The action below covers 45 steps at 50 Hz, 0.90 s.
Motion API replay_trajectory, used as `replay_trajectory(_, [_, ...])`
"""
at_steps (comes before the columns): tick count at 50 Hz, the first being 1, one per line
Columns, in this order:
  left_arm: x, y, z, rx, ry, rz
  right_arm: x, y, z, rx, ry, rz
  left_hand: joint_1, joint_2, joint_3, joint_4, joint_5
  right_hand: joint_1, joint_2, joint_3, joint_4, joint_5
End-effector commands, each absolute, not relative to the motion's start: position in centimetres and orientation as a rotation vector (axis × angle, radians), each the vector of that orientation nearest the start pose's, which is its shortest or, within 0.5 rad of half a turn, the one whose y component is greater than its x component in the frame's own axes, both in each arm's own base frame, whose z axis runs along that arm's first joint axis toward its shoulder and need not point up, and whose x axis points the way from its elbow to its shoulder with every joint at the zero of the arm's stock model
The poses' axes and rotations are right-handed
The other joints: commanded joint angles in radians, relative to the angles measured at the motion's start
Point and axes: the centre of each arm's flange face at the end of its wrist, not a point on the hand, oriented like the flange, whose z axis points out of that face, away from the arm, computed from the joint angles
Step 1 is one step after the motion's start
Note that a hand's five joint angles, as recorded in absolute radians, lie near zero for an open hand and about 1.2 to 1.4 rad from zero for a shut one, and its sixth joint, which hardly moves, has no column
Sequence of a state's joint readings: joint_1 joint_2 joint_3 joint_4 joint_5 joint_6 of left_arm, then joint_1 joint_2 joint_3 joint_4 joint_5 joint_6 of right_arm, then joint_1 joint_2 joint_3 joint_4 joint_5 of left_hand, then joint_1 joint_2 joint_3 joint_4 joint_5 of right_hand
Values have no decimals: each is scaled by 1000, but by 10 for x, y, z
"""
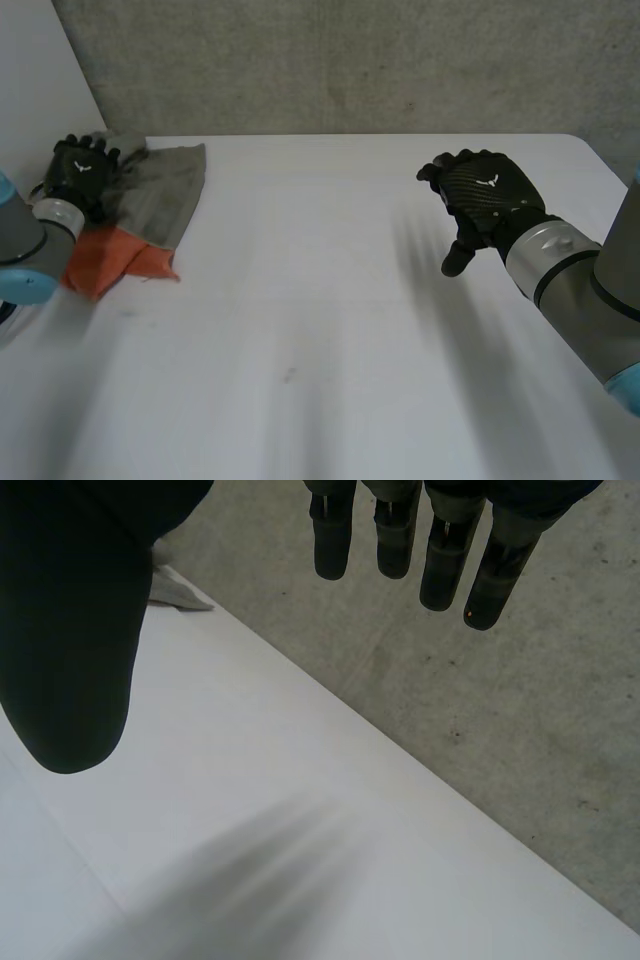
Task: Fold the laundry.
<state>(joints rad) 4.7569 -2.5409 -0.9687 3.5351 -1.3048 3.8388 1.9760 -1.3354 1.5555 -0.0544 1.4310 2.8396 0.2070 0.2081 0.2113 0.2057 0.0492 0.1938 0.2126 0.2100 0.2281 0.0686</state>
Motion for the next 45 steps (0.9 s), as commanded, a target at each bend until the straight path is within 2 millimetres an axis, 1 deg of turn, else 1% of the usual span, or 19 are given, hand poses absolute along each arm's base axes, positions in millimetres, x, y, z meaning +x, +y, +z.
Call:
replay_trajectory(1, [-137,-499,113,930,1797,-1950,267,-259,239,-914,2092,-1901,354,353,350,356,338,-19,-38,-35,-54,-69])
replay_trajectory(3, [-138,-499,112,933,1806,-1946,267,-260,238,-915,2094,-1898,624,623,620,626,608,-19,-38,-35,-54,-69])
replay_trajectory(4, [-140,-498,111,940,1813,-1941,267,-260,237,-915,2097,-1897,1024,1023,1020,1025,1007,-19,-38,-35,-54,-69])
replay_trajectory(5, [-141,-497,113,943,1813,-1943,267,-261,237,-913,2097,-1899,1188,1187,1183,1189,1171,-19,-38,-35,-54,-69])
replay_trajectory(10, [-158,-488,119,951,1816,-1944,267,-261,236,-913,2101,-1897,1189,1188,1185,1191,1173,-19,-38,-35,-54,-69])
replay_trajectory(15, [-192,-461,185,961,1704,-2065,266,-264,239,-905,2098,-1910,1189,1188,1185,1191,1173,-19,-38,-35,-54,-69])
replay_trajectory(17, [-202,-450,200,973,1682,-2096,265,-267,241,-896,2100,-1922,1189,1188,1185,1191,1173,-19,-38,-35,-54,-69])
replay_trajectory(21, [-247,-404,240,1046,1621,-2230,265,-271,247,-877,2088,-1952,1189,1188,1185,1191,1173,-19,-38,-35,-54,-69])
replay_trajectory(22, [-262,-383,251,1076,1621,-2282,265,-272,251,-870,2081,-1965,1189,1188,1185,1191,1173,-19,-38,-35,-54,-69])
replay_trajectory(25, [-283,-349,260,1127,1646,-2349,261,-280,260,-836,2074,-2004,1189,1188,1185,1191,1173,-19,-38,-35,-54,-69])
replay_trajectory(26, [-296,-325,264,1167,1675,-2390,252,-291,265,-796,2091,-2044,1189,1188,1185,1191,1173,-19,-38,-35,-54,-69])
replay_trajectory(31, [-337,-246,254,1343,1823,-2481,221,-317,278,-671,2159,-2149,1189,1188,1185,1191,1173,-19,-38,-35,-54,-69])
replay_trajectory(33, [-355,-208,237,1451,1929,-2474,213,-323,283,-645,2169,-2171,1189,1188,1185,1191,1173,-19,-38,-35,-54,-69])
replay_trajectory(35, [-365,-187,225,1525,1974,-2456,212,-324,284,-644,2179,-2167,1189,1188,1185,1191,1173,-19,-38,-35,-54,-69])
replay_trajectory(36, [-370,-178,218,1565,1997,-2439,211,-324,284,-646,2181,-2166,1044,1043,1040,1046,1028,-19,-38,-35,-54,-69])
replay_trajectory(37, [-378,-164,204,1636,2031,-2393,211,-324,284,-651,2189,-2155,526,524,521,527,509,-19,-38,-35,-54,-69])
replay_trajectory(39, [-384,-153,190,1689,2054,-2342,211,-324,282,-657,2199,-2146,172,171,168,173,155,-19,-38,-35,-54,-69])
replay_trajectory(41, [-384,-154,183,1671,2068,-2288,210,-325,280,-658,2214,-2130,101,100,96,102,84,-19,-38,-35,-54,-69])
replay_trajectory(45, [-374,-175,197,1491,2053,-2278,212,-325,270,-679,2249,-2072,-32,-33,-36,-30,-48,-19,-38,-35,-54,-69])
